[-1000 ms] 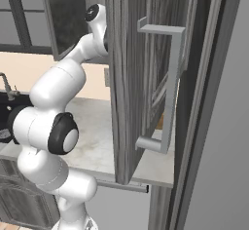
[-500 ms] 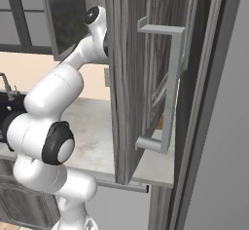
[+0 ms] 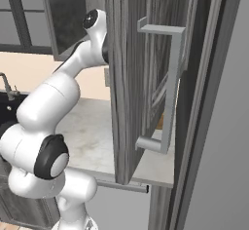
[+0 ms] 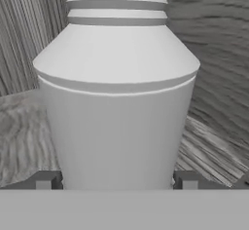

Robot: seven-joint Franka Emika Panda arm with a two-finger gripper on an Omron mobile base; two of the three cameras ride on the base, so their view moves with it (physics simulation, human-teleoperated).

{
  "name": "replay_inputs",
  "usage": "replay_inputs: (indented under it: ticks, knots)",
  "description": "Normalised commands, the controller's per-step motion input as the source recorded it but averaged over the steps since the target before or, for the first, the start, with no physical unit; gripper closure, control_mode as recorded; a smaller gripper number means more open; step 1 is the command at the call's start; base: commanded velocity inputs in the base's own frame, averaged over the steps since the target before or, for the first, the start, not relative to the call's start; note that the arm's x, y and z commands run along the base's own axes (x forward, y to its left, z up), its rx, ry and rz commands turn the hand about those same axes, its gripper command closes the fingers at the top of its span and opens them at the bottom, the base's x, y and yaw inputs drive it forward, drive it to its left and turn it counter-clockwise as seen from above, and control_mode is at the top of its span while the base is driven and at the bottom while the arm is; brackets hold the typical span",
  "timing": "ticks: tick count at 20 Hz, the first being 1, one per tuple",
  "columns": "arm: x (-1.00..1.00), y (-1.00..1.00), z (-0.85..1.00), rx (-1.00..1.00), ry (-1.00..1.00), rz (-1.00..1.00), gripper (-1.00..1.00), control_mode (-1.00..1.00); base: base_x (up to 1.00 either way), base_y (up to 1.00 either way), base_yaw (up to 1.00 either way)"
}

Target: Pick the sponge and spray from the cabinet and place them on the counter.

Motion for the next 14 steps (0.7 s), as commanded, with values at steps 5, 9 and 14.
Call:
replay_inputs:
  ticks: [5,9,14]
  knots:
    - [-0.36,-0.05,0.04,-0.05,0.00,-0.01,1.00,-1.00,0.00,0.00,0.00]
    - [-0.41,-0.08,0.00,-0.04,0.00,-0.01,1.00,-1.00,0.00,0.00,0.00]
    - [-0.49,-0.11,0.00,-0.01,-0.01,-0.02,1.00,-1.00,0.00,0.00,0.00]
